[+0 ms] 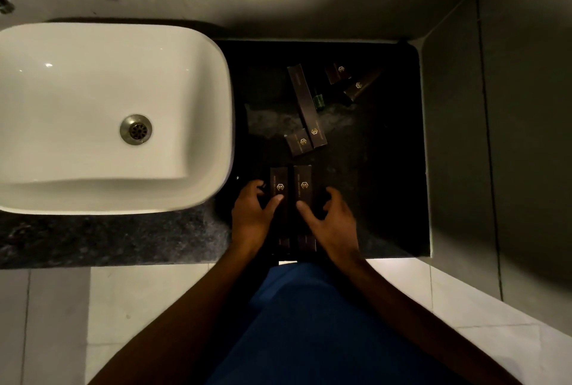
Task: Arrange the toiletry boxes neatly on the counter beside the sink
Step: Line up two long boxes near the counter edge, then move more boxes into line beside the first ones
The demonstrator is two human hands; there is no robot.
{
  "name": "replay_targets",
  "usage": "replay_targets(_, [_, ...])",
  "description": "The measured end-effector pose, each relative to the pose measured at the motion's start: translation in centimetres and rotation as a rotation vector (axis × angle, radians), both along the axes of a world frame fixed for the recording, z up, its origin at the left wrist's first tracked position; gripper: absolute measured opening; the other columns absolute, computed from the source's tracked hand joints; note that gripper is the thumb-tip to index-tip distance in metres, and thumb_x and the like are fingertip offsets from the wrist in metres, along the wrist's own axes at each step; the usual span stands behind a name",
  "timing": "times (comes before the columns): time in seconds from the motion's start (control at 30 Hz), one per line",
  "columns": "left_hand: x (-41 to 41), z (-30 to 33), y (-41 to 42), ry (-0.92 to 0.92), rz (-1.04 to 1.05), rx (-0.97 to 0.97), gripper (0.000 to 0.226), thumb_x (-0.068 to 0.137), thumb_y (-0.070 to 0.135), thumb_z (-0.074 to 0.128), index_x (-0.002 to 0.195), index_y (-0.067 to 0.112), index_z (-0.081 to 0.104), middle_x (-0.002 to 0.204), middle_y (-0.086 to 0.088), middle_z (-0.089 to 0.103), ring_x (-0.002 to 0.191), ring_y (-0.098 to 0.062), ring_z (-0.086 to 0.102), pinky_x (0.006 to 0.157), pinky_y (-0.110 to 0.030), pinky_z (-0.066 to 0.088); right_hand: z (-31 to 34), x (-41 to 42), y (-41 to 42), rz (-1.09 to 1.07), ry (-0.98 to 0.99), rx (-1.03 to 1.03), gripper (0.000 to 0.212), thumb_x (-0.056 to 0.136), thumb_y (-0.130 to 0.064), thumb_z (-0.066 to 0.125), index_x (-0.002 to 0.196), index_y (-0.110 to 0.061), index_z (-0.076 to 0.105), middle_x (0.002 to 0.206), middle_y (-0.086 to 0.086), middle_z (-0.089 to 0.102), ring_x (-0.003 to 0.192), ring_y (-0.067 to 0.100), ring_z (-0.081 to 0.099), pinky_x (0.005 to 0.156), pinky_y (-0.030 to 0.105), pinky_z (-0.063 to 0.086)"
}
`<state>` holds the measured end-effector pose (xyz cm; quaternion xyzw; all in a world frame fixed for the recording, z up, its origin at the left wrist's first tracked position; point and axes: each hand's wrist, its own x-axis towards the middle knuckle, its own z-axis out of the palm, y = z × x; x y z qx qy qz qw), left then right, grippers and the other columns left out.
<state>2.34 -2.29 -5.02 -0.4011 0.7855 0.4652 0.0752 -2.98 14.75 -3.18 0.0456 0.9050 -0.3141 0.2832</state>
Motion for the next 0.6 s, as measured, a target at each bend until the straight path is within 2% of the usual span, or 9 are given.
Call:
replay_targets(0.03, [-0.1,0.1,-0.3,0.017,0.021,-0.003,0.051,0.077,0.051,0.071,0.121,0.032,0.053,0.104,0.013,0.056,0.091,-0.004,0.055,0.07,-0.014,0.037,0.3,-0.9,0.0,-0.042,0.024,0.001,0.081,0.072,-0.079,0.055,0.134,-0.028,0.041,0.115,-0.001,0.06,0.104,0.018,0.06,0.086,0.039,0.054])
replay_targets(0.1, [-0.4,0.1,-0.8,0.05,0.018,-0.042,0.053,0.077,0.054,0.07,0.121,0.031,0.052,0.112,0.013,0.052,0.098,-0.008,0.055,0.077,-0.021,0.041,0.6,-3.9,-0.8,-0.092,0.112,-0.011,0.06,0.08,-0.061,0.063,0.126,-0.026,0.049,0.108,-0.003,0.059,0.098,0.017,0.061,0.08,0.035,0.054])
replay_targets(0.17, [-0.8,0.2,-1.2,0.081,-0.022,-0.089,0.051,0.079,0.055,0.069,0.119,0.029,0.051,0.116,0.011,0.051,0.1,-0.013,0.058,0.082,-0.03,0.048,0.9,-7.8,-2.6,-0.071,0.236,-0.01,0.04,0.083,-0.041,0.07,0.115,-0.023,0.056,0.11,-0.002,0.059,0.099,0.017,0.06,0.078,0.032,0.053])
replay_targets(0.2, [-1.1,0.4,-1.3,0.089,-0.04,-0.097,0.05,0.078,0.057,0.068,0.117,0.031,0.05,0.117,0.01,0.05,0.099,-0.015,0.059,0.082,-0.034,0.05,0.9,-10.0,-3.8,-0.038,0.282,-0.003,0.036,0.082,-0.037,0.072,0.112,-0.021,0.057,0.112,-0.001,0.058,0.102,0.018,0.059,0.079,0.031,0.051])
replay_targets(0.27, [-1.6,1.1,-1.4,0.09,-0.077,-0.115,0.046,0.078,0.062,0.063,0.113,0.035,0.048,0.12,0.01,0.048,0.099,-0.016,0.06,0.079,-0.036,0.051,1.0,-13.8,-6.3,0.043,0.325,0.029,0.045,0.079,-0.038,0.075,0.115,-0.017,0.057,0.119,0.004,0.056,0.106,0.022,0.056,0.082,0.035,0.051])
replay_targets(0.37, [-1.7,1.8,-1.7,0.109,-0.145,-0.23,0.043,0.081,0.064,0.057,0.11,0.033,0.048,0.12,0.01,0.046,0.102,-0.013,0.056,0.078,-0.029,0.043,0.9,-17.7,-9.1,0.134,0.298,0.121,0.065,0.074,-0.046,0.078,0.124,-0.012,0.053,0.125,0.01,0.054,0.107,0.027,0.057,0.084,0.044,0.053])
replay_targets(0.47, [-1.4,2.3,-1.9,0.078,-0.171,-0.266,0.042,0.084,0.063,0.056,0.113,0.033,0.048,0.125,0.01,0.045,0.107,-0.011,0.052,0.078,-0.03,0.043,0.5,-19.1,-9.8,0.178,0.267,0.182,0.059,0.073,-0.042,0.08,0.119,-0.013,0.056,0.118,0.012,0.06,0.103,0.03,0.062,0.081,0.045,0.055])
replay_targets(0.6, [-0.9,2.8,-1.7,0.083,-0.179,-0.28,0.042,0.085,0.061,0.056,0.113,0.029,0.051,0.126,0.006,0.047,0.11,-0.012,0.05,0.081,-0.028,0.041,0.5,-19.5,-9.4,0.224,0.276,0.149,0.05,0.076,-0.035,0.08,0.115,-0.013,0.058,0.112,0.011,0.064,0.1,0.029,0.064,0.079,0.043,0.057])
